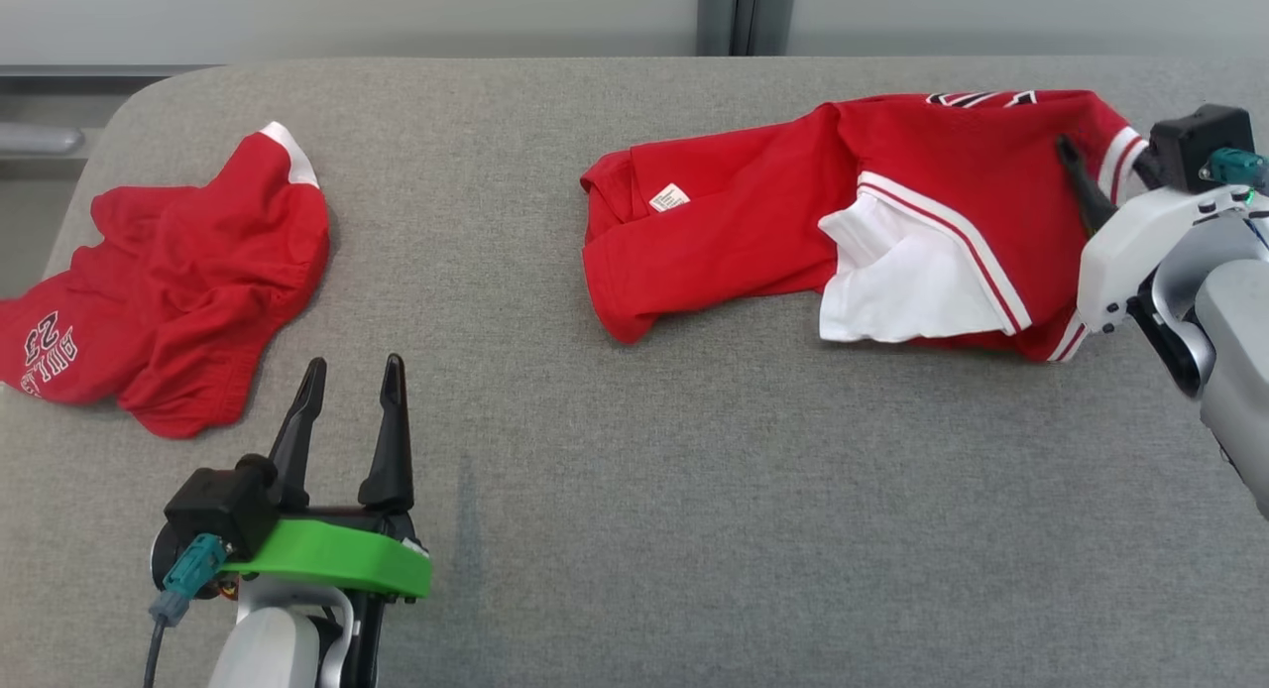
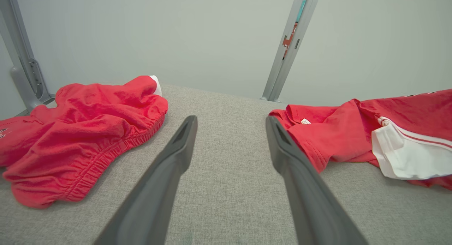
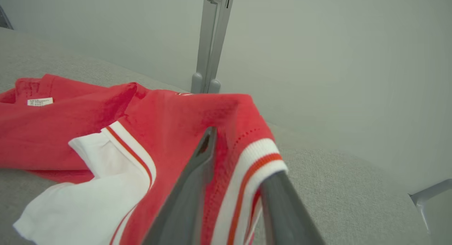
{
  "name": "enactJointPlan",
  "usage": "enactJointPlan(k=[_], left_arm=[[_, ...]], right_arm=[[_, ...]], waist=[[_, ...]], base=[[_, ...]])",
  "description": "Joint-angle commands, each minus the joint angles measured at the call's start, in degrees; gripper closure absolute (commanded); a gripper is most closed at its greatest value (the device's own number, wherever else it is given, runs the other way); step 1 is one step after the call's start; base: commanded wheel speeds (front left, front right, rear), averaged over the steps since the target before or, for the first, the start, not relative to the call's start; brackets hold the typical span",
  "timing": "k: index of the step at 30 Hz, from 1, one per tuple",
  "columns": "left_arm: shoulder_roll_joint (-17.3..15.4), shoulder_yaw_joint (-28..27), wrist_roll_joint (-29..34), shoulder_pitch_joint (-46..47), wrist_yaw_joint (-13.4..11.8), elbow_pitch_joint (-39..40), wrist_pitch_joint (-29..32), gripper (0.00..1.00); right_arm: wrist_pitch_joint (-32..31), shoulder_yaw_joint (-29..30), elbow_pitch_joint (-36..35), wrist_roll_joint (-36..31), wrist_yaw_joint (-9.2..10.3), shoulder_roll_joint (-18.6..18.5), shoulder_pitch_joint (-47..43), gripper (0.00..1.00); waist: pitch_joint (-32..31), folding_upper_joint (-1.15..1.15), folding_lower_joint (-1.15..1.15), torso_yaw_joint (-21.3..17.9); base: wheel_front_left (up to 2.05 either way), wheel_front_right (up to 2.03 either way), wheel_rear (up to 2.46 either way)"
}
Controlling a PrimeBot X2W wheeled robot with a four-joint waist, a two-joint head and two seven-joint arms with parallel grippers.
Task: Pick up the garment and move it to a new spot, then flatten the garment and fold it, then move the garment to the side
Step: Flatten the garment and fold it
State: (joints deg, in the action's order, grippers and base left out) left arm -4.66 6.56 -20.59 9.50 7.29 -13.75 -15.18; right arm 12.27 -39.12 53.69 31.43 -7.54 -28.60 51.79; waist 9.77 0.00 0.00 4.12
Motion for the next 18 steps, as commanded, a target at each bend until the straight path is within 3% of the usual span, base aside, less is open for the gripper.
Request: enactJointPlan(k=[1,7,11,14,18], left_arm=[[-0.5,0.1,0.2,0.5,0.1,-0.4,0.0,0.00],[-0.4,-0.2,0.1,-1.4,0.2,-0.5,0.0,0.00],[-0.3,-0.9,0.3,-2.4,0.2,0.1,0.0,0.00],[-0.3,-1.2,0.7,-2.8,0.2,0.6,0.0,0.00],[-0.4,-1.0,1.4,-2.0,0.2,0.9,0.0,0.00]], right_arm=[[0.5,0.9,1.5,-0.3,0.10,-0.2,-1.3,0.00],[2.5,8.1,4.0,0.5,0.10,0.5,-7.3,0.00],[2.9,16.4,-2.0,-1.9,0.09,1.8,-15.0,0.00],[2.9,20.8,-7.9,-4.3,0.09,4.8,-21.8,0.00],[-1.8,23.6,-17.2,-6.3,0.09,12.7,-28.9,0.00]], waist=[[-0.7,0.00,0.00,0.1],[-3.0,0.00,0.00,-0.4],[-3.9,0.00,0.00,-1.4],[-4.0,0.00,0.00,-2.2],[-3.6,0.00,0.00,-3.0]], base=[[0.00,0.00,0.00],[0.00,0.00,0.00],[0.00,0.00,0.00],[0.00,0.00,0.00],[0.00,0.00,0.00]])
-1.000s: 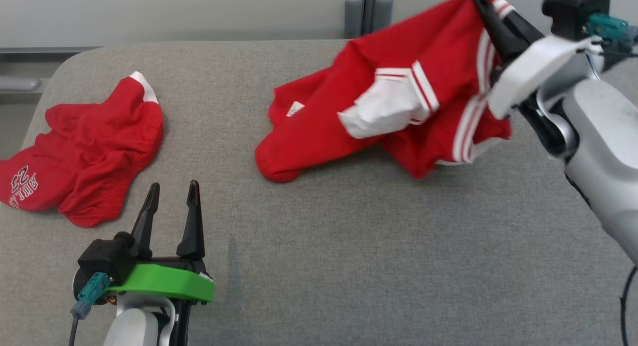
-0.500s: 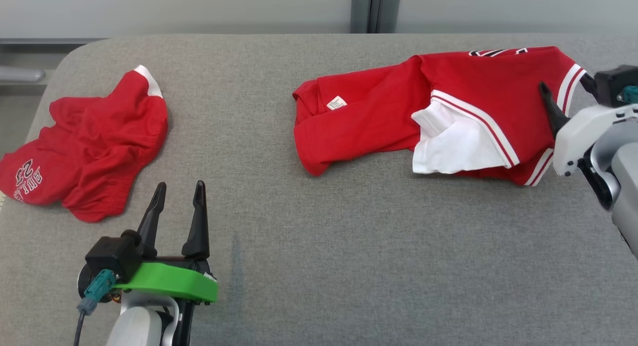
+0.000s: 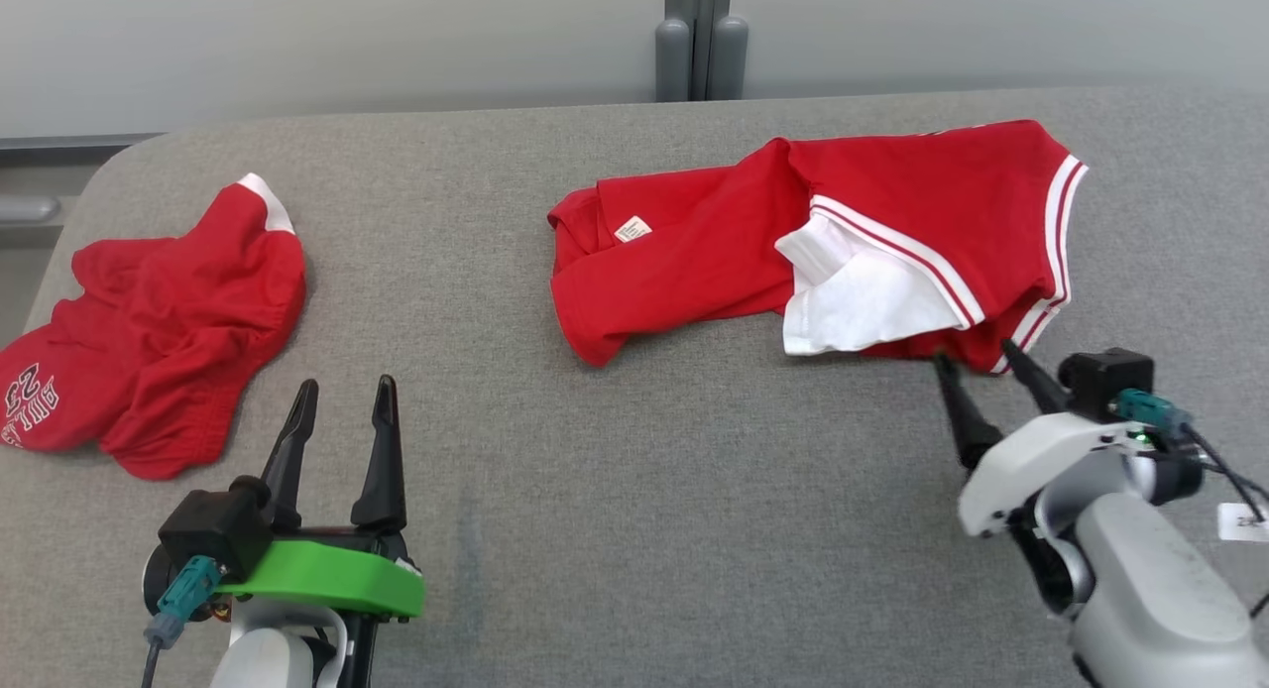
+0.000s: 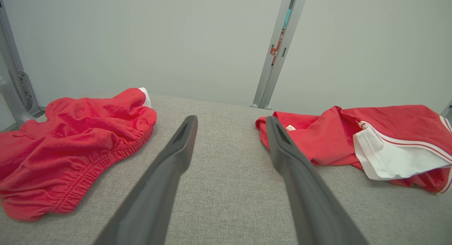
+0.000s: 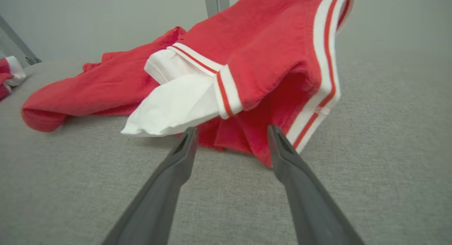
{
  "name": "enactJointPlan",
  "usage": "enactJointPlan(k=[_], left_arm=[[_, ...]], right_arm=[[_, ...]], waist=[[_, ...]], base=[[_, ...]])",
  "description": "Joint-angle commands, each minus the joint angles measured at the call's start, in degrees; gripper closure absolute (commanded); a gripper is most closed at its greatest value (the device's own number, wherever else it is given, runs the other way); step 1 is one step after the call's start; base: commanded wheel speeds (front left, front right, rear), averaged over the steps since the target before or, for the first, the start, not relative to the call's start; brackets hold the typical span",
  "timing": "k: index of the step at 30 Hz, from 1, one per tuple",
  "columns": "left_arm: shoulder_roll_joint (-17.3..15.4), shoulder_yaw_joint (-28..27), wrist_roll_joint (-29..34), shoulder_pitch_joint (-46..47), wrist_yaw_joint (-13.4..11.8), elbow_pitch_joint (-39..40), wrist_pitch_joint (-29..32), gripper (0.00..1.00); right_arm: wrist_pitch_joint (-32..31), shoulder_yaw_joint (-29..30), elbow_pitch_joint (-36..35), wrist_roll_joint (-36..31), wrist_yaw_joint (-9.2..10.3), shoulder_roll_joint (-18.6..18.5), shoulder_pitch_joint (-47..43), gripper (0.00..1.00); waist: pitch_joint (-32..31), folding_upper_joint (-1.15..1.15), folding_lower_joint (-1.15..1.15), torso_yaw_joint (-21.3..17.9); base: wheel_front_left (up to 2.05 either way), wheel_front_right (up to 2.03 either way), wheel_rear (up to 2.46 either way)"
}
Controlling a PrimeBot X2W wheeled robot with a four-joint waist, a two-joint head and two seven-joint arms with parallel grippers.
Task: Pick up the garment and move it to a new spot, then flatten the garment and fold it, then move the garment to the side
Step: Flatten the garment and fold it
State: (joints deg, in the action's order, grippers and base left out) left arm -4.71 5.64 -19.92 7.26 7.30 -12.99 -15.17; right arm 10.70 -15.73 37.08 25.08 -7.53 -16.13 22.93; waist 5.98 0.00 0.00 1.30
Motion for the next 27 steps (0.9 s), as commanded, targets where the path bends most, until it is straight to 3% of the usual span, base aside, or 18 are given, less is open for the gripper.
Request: enactJointPlan(k=[1,5,10,17,22,23,24,27], left_arm=[[-0.4,0.0,0.8,0.5,0.2,0.3,0.0,0.00],[-0.3,0.6,1.0,1.7,0.2,0.1,0.0,0.00],[-0.3,1.4,1.0,2.7,0.2,-0.2,0.0,0.00],[-0.8,2.0,0.3,3.2,0.2,-0.4,0.0,0.00],[-0.9,2.2,0.0,3.5,0.2,-0.5,0.0,0.00],[-0.9,2.2,0.1,3.5,0.2,-0.5,0.0,0.00],[-1.0,2.2,0.1,3.6,0.2,-0.5,0.0,0.00],[-1.0,2.3,0.1,3.6,0.2,-0.7,0.0,0.00]], right_arm=[[-1.4,0.6,-2.0,-0.4,0.08,1.4,-0.9,0.00],[-6.5,3.9,-6.1,-1.5,0.08,7.1,-2.5,0.00],[-10.3,11.3,-6.5,-3.3,0.08,11.4,-2.4,0.00],[-11.4,18.2,-6.4,-3.9,0.06,13.0,0.0,0.00],[-11.3,17.7,-3.1,0.2,0.06,13.2,3.0,0.00],[-10.7,17.4,-2.3,-0.5,0.06,13.2,3.9,0.40],[-10.5,17.1,-1.6,-0.8,0.06,13.2,4.4,1.00],[-9.8,17.7,0.1,-3.1,0.06,13.1,5.0,1.00]], waist=[[0.4,0.00,0.00,-0.3],[1.1,0.00,0.00,-0.1],[1.7,0.00,0.00,0.7],[2.4,0.00,0.00,1.5],[3.0,0.00,0.00,1.7],[3.2,0.00,0.00,1.7],[3.4,0.00,0.00,1.6],[3.4,0.00,0.00,1.5]], base=[[0.00,0.00,0.00],[0.00,0.00,0.00],[0.00,0.00,0.00],[0.00,0.00,0.00],[0.00,0.00,0.00],[0.00,0.00,0.00],[0.00,0.00,0.00],[0.00,0.00,0.00]])
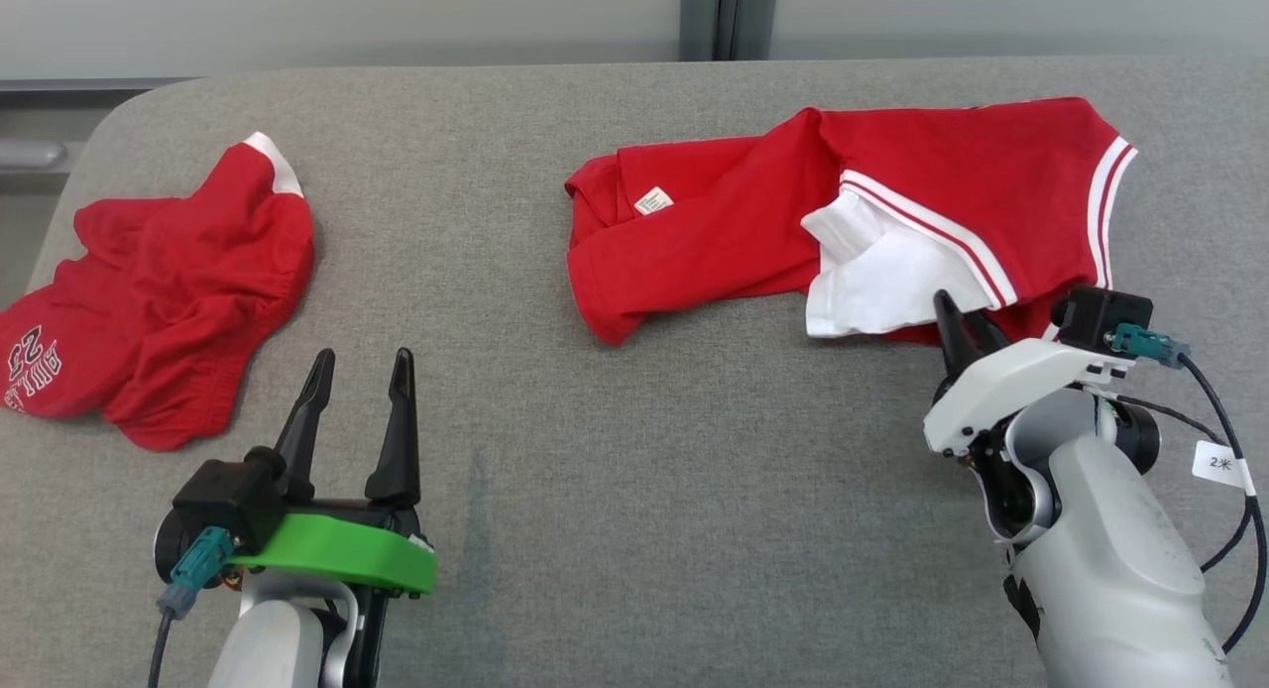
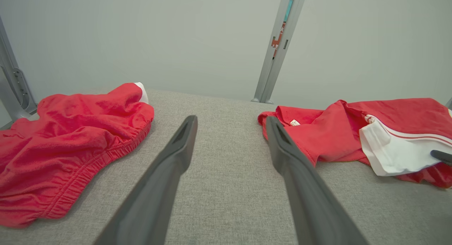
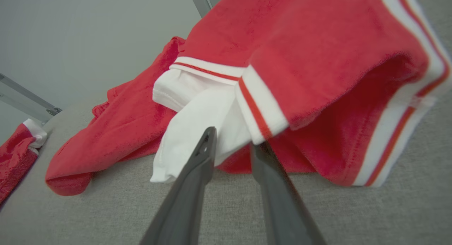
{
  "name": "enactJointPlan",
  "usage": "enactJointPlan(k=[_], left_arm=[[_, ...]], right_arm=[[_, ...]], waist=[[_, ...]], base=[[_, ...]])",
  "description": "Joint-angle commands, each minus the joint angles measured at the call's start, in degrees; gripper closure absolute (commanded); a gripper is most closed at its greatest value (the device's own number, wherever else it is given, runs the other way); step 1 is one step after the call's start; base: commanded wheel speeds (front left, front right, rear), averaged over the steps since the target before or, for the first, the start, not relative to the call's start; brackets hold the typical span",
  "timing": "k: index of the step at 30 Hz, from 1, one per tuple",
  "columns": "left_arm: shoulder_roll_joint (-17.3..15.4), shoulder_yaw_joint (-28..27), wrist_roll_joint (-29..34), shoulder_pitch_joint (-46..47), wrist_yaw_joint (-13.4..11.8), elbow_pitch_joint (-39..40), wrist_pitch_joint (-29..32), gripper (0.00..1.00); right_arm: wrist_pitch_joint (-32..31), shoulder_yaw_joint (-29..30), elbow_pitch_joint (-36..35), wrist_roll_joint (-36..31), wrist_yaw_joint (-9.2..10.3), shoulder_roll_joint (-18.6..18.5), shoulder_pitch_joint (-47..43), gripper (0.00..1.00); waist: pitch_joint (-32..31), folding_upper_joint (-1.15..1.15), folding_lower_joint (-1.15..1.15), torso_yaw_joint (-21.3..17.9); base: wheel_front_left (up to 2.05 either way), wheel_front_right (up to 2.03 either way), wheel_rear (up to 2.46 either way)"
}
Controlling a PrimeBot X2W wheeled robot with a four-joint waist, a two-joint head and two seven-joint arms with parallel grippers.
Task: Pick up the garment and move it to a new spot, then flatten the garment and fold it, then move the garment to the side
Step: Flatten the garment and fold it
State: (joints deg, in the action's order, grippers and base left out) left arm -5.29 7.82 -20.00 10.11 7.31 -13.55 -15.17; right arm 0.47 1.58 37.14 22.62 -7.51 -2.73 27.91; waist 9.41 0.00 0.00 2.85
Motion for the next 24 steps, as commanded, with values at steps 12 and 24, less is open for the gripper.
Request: enactJointPlan(k=[12,24], left_arm=[[-0.3,-1.2,-0.2,-1.2,0.2,-0.3,0.0,0.00],[0.1,-0.6,0.0,-1.9,0.2,-0.7,0.0,0.00]], right_arm=[[-8.3,11.0,-17.5,-11.4,0.05,-0.2,-13.8,1.00],[-20.0,18.5,-33.6,-18.4,0.05,-0.2,-23.2,0.00]], waist=[[-2.0,0.00,0.00,-3.7],[-2.9,0.00,0.00,-5.3]], base=[[0.00,0.00,0.00],[0.00,0.00,0.00]])
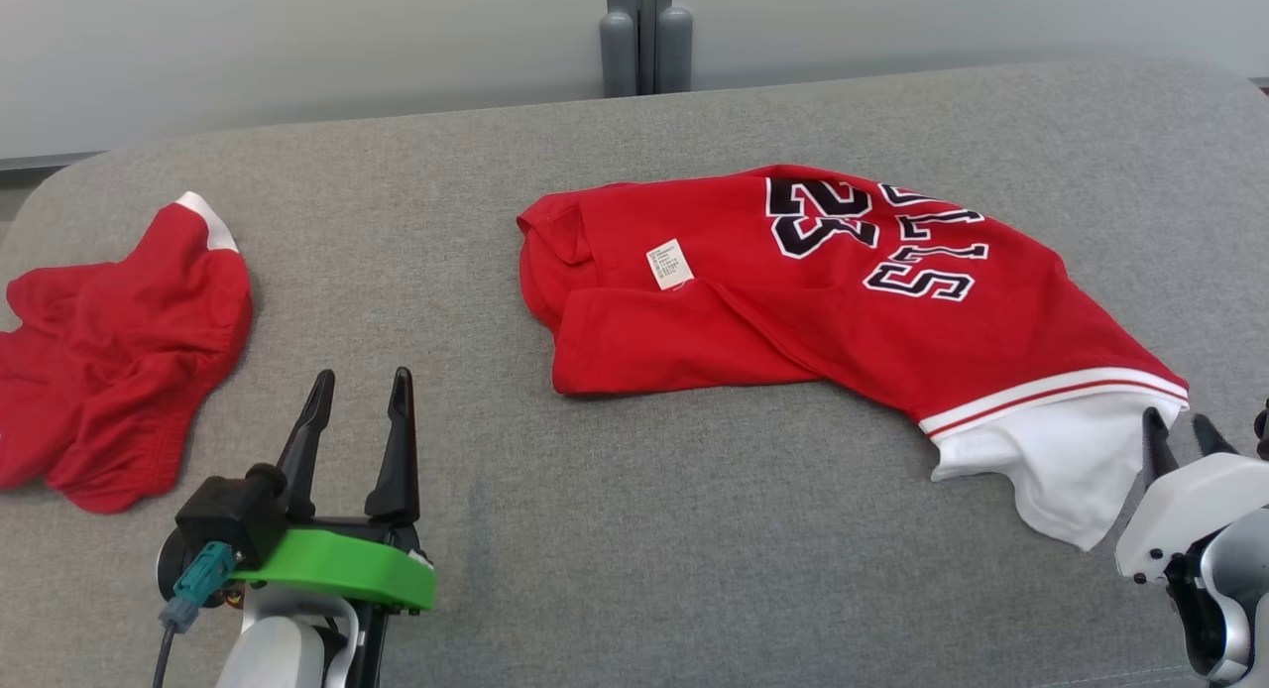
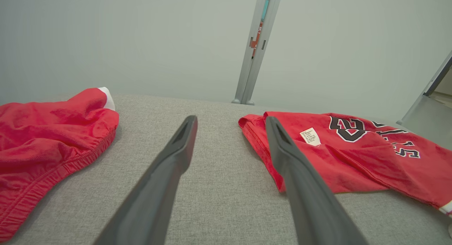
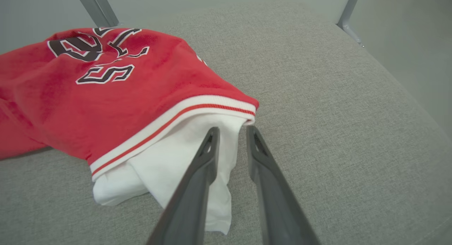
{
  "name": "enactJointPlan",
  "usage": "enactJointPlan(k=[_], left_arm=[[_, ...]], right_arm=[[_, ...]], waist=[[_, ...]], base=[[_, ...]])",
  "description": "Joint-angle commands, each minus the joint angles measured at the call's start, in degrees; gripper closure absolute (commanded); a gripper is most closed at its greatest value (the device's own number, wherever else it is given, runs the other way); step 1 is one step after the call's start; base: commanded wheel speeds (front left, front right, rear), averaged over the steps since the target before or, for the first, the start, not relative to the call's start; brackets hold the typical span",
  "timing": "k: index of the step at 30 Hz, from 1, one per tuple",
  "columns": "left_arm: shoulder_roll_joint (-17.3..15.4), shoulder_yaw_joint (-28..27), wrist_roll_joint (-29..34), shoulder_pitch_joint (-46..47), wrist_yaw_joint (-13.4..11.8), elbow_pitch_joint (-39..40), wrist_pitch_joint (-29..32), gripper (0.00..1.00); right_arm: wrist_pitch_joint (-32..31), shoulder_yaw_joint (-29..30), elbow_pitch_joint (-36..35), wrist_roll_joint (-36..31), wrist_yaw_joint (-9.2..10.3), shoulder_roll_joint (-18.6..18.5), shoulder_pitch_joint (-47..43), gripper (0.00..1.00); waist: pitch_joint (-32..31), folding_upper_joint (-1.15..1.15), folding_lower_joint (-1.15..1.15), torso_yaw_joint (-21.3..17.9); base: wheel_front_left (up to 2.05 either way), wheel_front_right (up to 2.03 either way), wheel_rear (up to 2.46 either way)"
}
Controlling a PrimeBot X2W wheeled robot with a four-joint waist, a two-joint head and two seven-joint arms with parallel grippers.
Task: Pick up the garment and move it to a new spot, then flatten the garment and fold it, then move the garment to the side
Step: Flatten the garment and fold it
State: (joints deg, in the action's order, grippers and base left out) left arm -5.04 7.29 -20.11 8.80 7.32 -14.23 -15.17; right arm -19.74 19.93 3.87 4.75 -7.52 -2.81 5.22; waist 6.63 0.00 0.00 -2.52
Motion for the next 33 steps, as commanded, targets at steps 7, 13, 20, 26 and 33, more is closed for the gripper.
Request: enactJointPlan(k=[7,13,20,26,33], left_arm=[[0.0,-0.6,0.4,-1.2,0.2,0.3,0.0,0.00],[0.2,-1.3,1.0,-2.3,0.2,0.5,0.0,0.00],[0.0,-1.1,1.5,-3.3,0.2,-0.4,0.0,0.00],[-0.8,0.9,0.2,-1.6,0.2,-2.5,0.8,0.00],[-1.7,8.3,-5.6,9.3,0.2,-10.3,12.4,0.00]], right_arm=[[9.5,-2.7,-4.4,-2.9,0.06,-0.2,-2.1,0.00],[21.5,-9.6,-3.3,-2.6,0.06,-0.2,-3.3,0.00],[28.2,-16.2,1.6,-3.0,0.07,-0.2,-3.8,0.00],[28.9,-17.4,3.7,-2.1,0.07,-0.2,-3.2,0.00],[28.5,-18.7,3.9,-2.0,0.07,-0.2,-1.8,0.00]], waist=[[-1.0,0.00,0.00,1.2],[-2.1,0.00,0.00,1.5],[-3.9,0.00,0.00,1.8],[-4.2,0.00,0.00,1.5],[-1.8,0.00,0.00,-0.1]], base=[[0.00,0.00,0.00],[0.00,0.00,0.00],[0.00,0.00,0.00],[0.00,0.00,0.00],[0.00,0.00,0.00]])
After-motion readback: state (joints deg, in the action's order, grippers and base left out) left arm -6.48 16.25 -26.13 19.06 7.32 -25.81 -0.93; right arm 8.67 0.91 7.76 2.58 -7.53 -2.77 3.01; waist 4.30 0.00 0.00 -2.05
